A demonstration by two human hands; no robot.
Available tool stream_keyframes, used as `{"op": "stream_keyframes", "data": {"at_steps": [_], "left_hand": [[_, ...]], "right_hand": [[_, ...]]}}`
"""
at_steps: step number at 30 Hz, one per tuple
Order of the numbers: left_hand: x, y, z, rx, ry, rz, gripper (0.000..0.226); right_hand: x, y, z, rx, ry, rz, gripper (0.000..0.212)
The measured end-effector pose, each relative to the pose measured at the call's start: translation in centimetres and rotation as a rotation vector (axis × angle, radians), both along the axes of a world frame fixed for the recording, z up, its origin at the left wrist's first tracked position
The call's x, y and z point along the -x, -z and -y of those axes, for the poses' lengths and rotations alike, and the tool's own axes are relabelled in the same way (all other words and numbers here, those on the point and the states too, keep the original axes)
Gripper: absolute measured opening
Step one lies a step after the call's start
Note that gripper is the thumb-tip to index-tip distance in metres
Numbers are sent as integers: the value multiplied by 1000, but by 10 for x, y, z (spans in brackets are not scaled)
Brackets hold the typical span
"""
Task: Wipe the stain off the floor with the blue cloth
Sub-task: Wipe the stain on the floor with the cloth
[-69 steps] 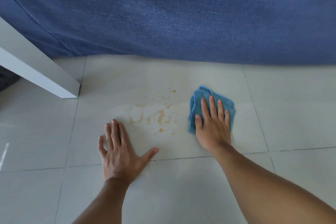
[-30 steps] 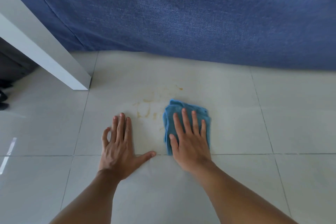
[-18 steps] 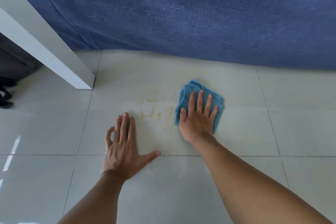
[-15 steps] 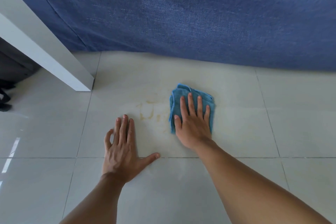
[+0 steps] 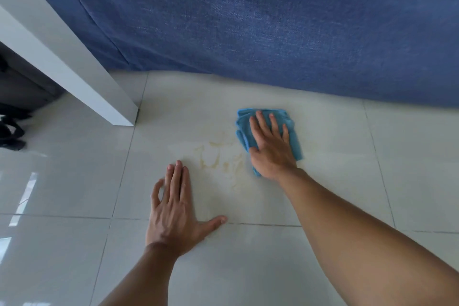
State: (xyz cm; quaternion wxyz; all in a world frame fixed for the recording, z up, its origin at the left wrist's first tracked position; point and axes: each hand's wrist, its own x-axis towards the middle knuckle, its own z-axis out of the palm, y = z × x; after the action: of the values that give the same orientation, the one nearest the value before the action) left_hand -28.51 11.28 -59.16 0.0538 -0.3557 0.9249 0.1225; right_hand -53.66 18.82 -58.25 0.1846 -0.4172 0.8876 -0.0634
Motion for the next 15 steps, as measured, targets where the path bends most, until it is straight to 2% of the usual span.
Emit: {"op": "stream_keyframes", "data": {"at_steps": [2,4,9,11,15], "left_hand": [[0,1,0,-5,-7,-7,137],[0,0,1,-6,-17,-6,137],[3,-3,1,-12,-14,-9,138],[2,-3,1,-28,-15,-8,138],[2,-5,2,-49,-22,-7,139]], "right_hand": [[-14,3,-20,54,-139,-12,79],[-13,6,-41,69,-153,-16,81],[10,5,-12,-3,201,-48,75],[4,4,12,-28,277,-36,74],[-21,6,38,73,14,-4,74]]}}
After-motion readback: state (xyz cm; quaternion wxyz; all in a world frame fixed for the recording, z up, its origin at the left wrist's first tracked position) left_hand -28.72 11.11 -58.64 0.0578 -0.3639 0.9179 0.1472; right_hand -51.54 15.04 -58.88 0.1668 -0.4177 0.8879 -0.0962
